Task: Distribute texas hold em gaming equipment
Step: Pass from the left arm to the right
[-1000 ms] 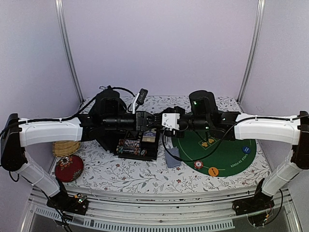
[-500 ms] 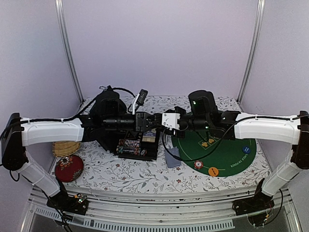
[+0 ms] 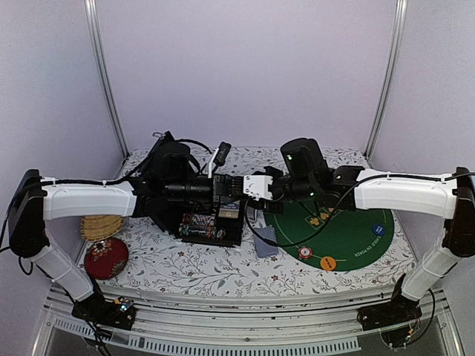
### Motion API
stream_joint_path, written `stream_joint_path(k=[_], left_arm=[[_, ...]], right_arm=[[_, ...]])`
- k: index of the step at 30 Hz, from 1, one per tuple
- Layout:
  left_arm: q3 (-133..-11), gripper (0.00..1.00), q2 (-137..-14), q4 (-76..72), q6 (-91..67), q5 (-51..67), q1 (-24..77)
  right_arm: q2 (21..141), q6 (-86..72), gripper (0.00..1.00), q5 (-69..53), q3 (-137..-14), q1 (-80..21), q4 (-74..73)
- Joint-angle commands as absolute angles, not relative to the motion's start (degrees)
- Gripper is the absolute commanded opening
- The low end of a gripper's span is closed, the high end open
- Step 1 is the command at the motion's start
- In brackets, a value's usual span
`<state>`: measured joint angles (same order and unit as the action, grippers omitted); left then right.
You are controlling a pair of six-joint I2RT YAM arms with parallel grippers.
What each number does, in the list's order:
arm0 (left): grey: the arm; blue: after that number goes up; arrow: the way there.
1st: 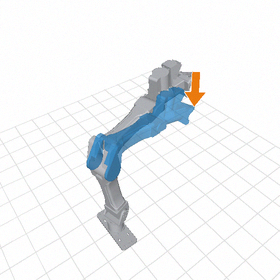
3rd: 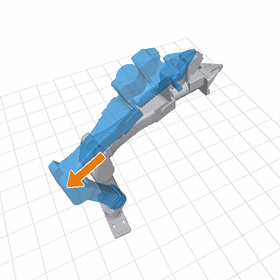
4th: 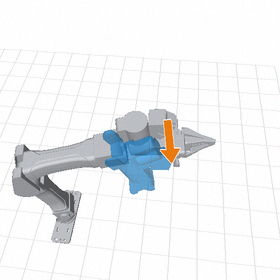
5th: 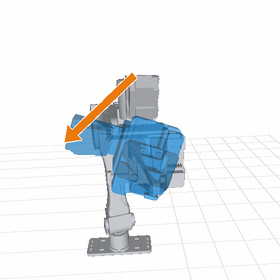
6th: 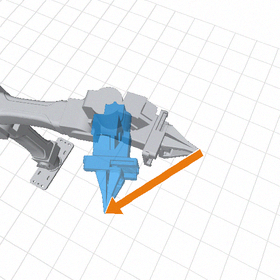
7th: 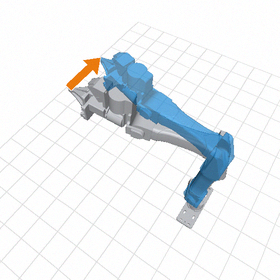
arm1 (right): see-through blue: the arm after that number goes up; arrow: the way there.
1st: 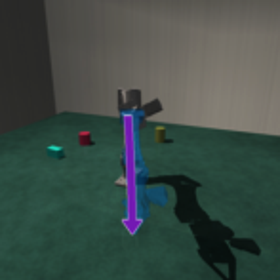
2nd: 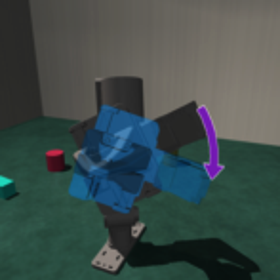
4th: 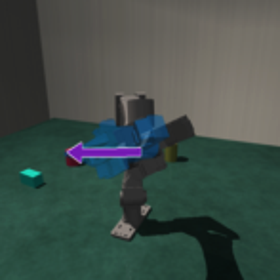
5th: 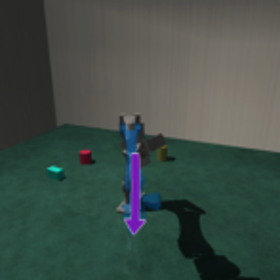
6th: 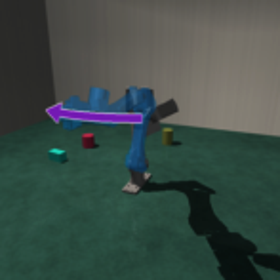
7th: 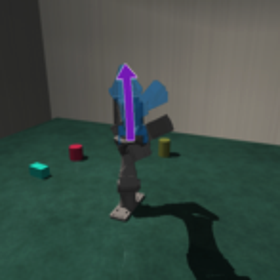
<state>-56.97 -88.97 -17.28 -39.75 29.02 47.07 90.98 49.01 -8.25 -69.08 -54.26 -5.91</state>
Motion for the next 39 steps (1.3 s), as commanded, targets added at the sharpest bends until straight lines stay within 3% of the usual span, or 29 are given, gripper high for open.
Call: stream_joint_path(k=[1, 3, 4, 8, 14, 16, 20, 27, 31, 33, 39], left_arm=[[-58.6, 0.20, -89.4, -18.5, -39.3, 30.3, 47.1], [-58.3, 0.00, -89.3, -18.2, -39.2, 30.4, 47.1], [-58.1, 0.00, -89.1, -18.2, -39.3, 30.3, 47.1], [-56.6, 0.00, -88.0, -19.6, -39.9, 29.6, 47.1], [-55.9, 0.00, -88.1, -22.2, -41.5, 30.0, 46.7], [-55.9, 0.00, -88.3, -22.7, -41.8, 30.6, 46.7], [-55.7, 0.00, -88.6, -23.5, -42.4, 31.1, 46.7], [-55.4, 0.01, -89.2, -23.5, -43.1, 31.6, 46.1], [-54.4, 0.33, -88.7, -23.5, -43.7, 30.3, 45.3], [-54.1, 0.44, -88.5, -23.9, -43.8, 29.6, 44.9], [-54.0, 0.65, -89.4, -26.7, -43.3, 31.3, 44.6]], right_arm=[[91.4, 47.7, 0.12, -8.0, -72.0, -54.8, -5.9], [91.3, 47.6, 0.14, -7.7, -72.0, -54.8, -5.9], [91.2, 47.6, 0.17, -7.6, -72.0, -54.8, -5.9], [90.9, 47.5, 0.53, -5.9, -71.6, -54.9, -5.8], [91.2, 48.1, 0.67, -5.2, -71.0, -55.2, -5.6], [91.4, 48.2, 0.63, -5.1, -70.9, -55.2, -5.6], [91.2, 47.9, 0.38, -5.3, -70.6, -55.4, -4.9], [90.6, 46.9, 0.16, -5.9, -71.3, -55.6, -6.3], [90.8, 45.1, 0.09, -5.9, -72.4, -55.5, -9.6], [91.0, 44.1, 0.07, -5.5, -72.9, -55.3, -11.4], [92.6, 41.6, 0.04, -5.1, -74.8, -55.0, -17.4]])
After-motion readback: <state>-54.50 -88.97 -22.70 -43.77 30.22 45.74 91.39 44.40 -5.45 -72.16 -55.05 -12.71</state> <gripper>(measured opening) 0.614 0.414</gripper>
